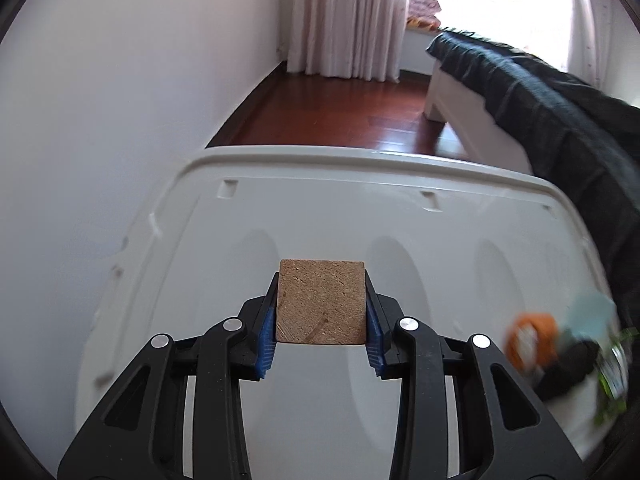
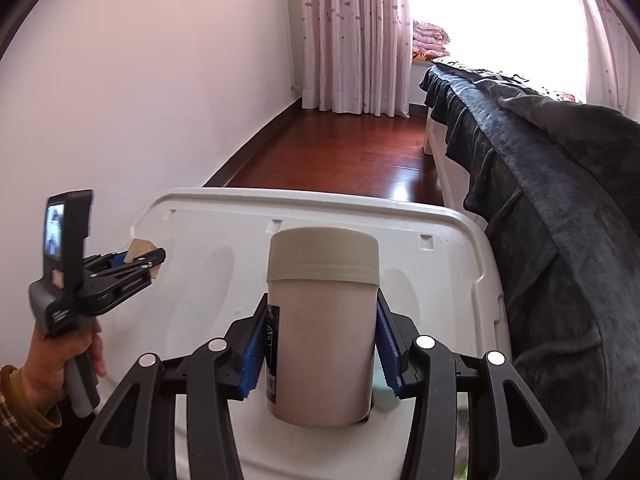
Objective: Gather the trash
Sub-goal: 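Carry the block and cylinder over the bin and open both tools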
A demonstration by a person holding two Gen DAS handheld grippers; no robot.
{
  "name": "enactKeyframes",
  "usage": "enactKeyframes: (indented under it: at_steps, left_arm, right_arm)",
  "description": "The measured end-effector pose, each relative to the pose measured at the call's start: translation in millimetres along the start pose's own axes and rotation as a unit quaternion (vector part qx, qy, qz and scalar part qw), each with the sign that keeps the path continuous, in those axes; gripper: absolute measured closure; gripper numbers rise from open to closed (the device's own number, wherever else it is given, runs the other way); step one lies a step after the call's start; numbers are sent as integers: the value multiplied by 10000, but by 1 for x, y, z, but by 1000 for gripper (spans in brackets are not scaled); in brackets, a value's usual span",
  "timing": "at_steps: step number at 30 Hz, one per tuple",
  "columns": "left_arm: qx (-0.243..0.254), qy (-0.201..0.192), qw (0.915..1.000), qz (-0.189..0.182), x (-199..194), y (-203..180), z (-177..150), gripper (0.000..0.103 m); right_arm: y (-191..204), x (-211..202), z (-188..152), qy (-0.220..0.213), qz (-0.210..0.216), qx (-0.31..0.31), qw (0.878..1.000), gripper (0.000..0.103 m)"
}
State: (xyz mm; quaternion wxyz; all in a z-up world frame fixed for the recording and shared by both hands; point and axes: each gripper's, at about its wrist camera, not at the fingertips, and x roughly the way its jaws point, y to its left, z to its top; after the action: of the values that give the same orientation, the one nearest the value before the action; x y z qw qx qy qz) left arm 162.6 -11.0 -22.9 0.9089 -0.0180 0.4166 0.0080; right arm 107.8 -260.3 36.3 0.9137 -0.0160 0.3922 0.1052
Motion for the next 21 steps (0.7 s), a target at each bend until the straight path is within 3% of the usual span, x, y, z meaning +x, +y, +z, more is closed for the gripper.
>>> enactKeyframes:
  at_steps: [4,10,16,21]
  left_arm:
    - [147,-175,9997,-129,-58,0,-36,68]
    - [145,-49,9990,-410,-116,6,-106,68]
    - [59,207,9978,-630,-150,11,-191,68]
    - [182,552,9959,-687,-151,9,-240,68]
  right_arm:
    - [23,-34,-26,-8,134,51,9999,56]
    - [56,-70,-87,128,340,258,9990,56]
    - [82,-86,-174,513,372,567,9964,56]
    - [104,-72,-242,1196,357,615,9903,56]
